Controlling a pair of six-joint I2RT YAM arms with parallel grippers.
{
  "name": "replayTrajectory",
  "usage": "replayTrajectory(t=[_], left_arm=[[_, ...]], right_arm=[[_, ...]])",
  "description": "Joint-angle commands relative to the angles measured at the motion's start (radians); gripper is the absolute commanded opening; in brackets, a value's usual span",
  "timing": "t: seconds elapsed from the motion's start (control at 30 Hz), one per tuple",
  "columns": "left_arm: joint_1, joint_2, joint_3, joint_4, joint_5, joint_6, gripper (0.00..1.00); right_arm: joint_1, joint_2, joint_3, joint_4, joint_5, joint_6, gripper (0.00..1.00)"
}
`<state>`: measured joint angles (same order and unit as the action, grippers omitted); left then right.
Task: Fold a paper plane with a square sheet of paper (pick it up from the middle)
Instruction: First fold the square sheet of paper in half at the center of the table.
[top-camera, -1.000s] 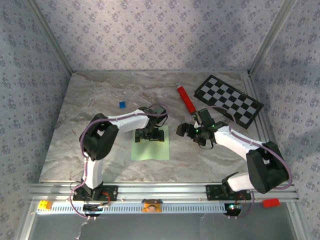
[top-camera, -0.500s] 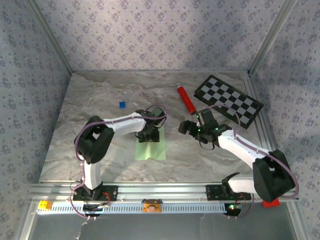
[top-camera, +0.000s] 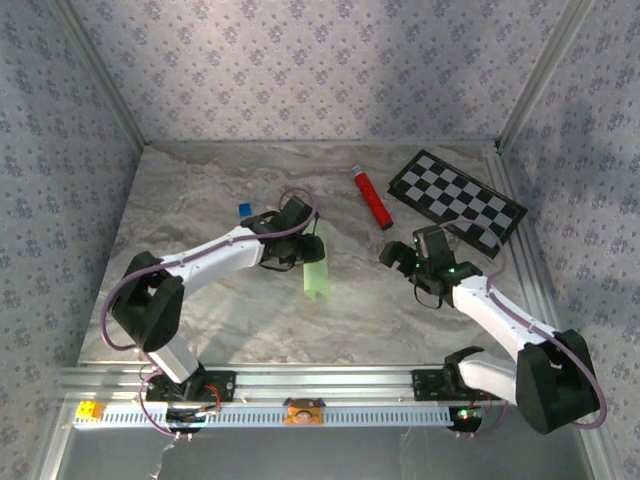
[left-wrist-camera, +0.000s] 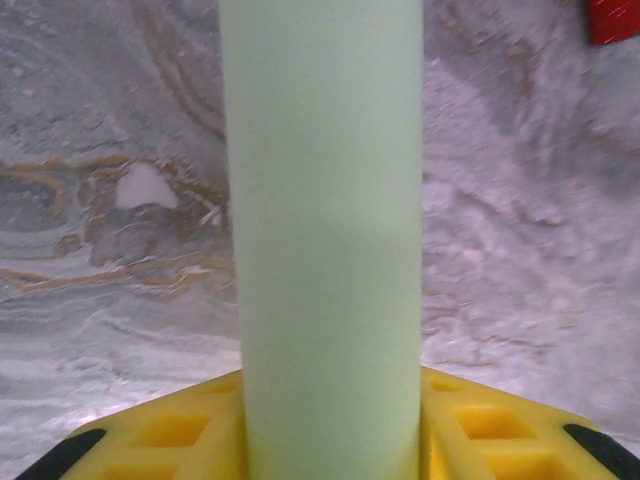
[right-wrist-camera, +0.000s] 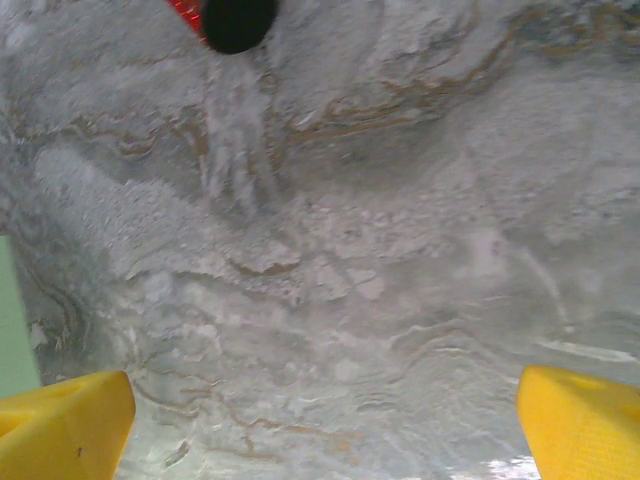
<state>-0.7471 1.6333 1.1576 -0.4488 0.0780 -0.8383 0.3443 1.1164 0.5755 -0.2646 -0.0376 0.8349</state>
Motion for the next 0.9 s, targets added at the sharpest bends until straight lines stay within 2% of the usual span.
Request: replayTrajectory(t=[0.0,0.13,0.27,0.33,0.43,0.6,0.7,0.87], left_arm=[[0.029,-0.033,-0.038,0.158,0.161,-0.047,0.38],[0.051,-0.012,-0.081,0.328,0.333,-0.09,0.37],[0.051,0.066,-0.098,0.466,0.486,-0.142,0.35],[0.041,0.1,-0.106,0.518,0.516,-0.166,0.35],[0.032,0.131,-0.121,0.559,0.522,-0.182,0.35],[0.031,0.179,-0.136,0.546,0.489,-0.159,0.36],[0.032,0.213,-0.137,0.538,0.475,-0.156,0.36],[0.031,0.212,-0.155,0.476,0.369,-0.121,0.38]], right_arm=[[-0.026,-0.054,-0.031,0.013,-0.054,0.018,1.0],[-0.048,-0.102,-0.055,0.104,-0.128,0.03,1.0],[-0.06,-0.1,-0.016,0.068,-0.18,-0.036,1.0],[-0.071,-0.088,-0.007,0.05,-0.233,-0.054,0.99],[-0.083,-0.06,-0.015,0.099,-0.327,-0.063,0.97],[-0.077,-0.001,-0.007,0.145,-0.398,-0.066,0.92],[-0.065,0.025,0.006,0.149,-0.409,-0.075,0.9],[-0.042,0.058,0.022,0.155,-0.412,-0.089,0.88]])
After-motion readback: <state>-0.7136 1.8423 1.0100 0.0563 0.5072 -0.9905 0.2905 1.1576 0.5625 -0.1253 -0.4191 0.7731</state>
